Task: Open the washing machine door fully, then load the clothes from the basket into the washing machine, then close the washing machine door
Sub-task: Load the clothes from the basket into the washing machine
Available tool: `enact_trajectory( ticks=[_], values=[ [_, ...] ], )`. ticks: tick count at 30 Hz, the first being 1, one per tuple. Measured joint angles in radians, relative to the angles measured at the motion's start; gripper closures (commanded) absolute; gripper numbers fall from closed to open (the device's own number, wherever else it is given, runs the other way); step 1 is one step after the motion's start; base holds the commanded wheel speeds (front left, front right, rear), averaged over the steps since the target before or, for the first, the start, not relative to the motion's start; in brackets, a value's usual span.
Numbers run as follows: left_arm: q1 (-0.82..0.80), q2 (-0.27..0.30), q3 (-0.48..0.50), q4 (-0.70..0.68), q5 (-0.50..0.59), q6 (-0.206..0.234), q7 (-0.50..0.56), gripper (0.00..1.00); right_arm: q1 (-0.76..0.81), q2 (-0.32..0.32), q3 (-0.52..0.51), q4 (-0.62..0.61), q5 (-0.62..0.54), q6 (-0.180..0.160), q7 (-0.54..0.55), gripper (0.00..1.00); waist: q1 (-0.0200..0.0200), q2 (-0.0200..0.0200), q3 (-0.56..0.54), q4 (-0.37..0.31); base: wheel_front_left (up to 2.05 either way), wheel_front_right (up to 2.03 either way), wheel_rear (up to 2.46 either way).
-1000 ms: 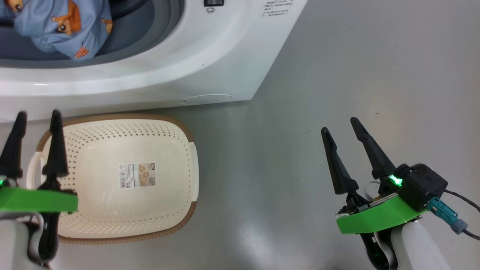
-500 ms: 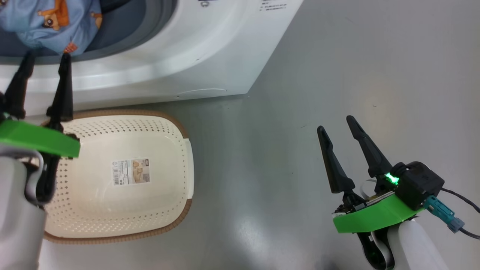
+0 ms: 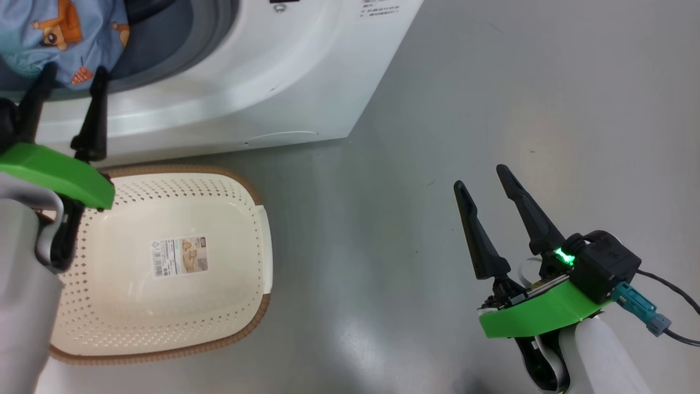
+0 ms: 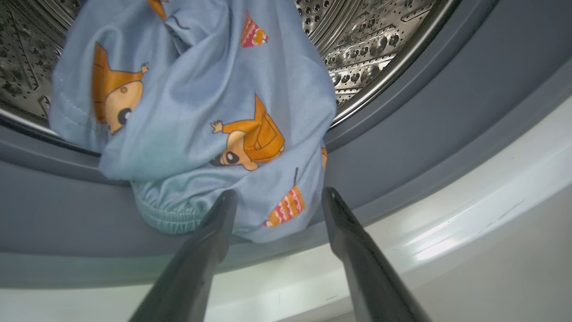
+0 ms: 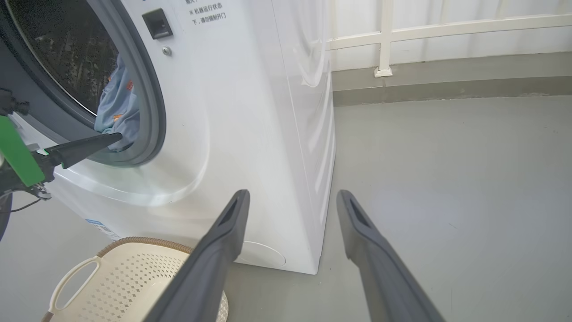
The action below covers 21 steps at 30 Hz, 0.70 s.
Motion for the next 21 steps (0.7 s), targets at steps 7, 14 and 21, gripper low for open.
enact_trajectory(
  ticks=[7, 14, 21],
  values=[
    [-0.060, 0.011, -0.040, 0.098, -0.004, 0.000, -0.021, 0.53, 0.000, 0.001, 0.003, 0.001, 0.000, 0.000, 0.000, 0.00, 0.0000, 0.0000, -0.007, -0.008, 0.00, 0.00, 0.00],
    [-0.104, 0.010, -0.087, 0.160, -0.019, 0.000, -0.030, 1.00, 0.000, 0.001, 0.005, 0.001, 0.000, 0.000, 0.000, 0.00, 0.0000, 0.0000, -0.009, -0.014, 0.00, 0.00, 0.00],
    [-0.180, 0.020, -0.089, 0.213, -0.052, 0.000, -0.035, 1.00, 0.000, 0.001, 0.008, 0.001, 0.002, 0.000, 0.000, 0.00, 0.0000, 0.0000, -0.009, -0.021, 0.00, 0.00, 0.00]
  ],
)
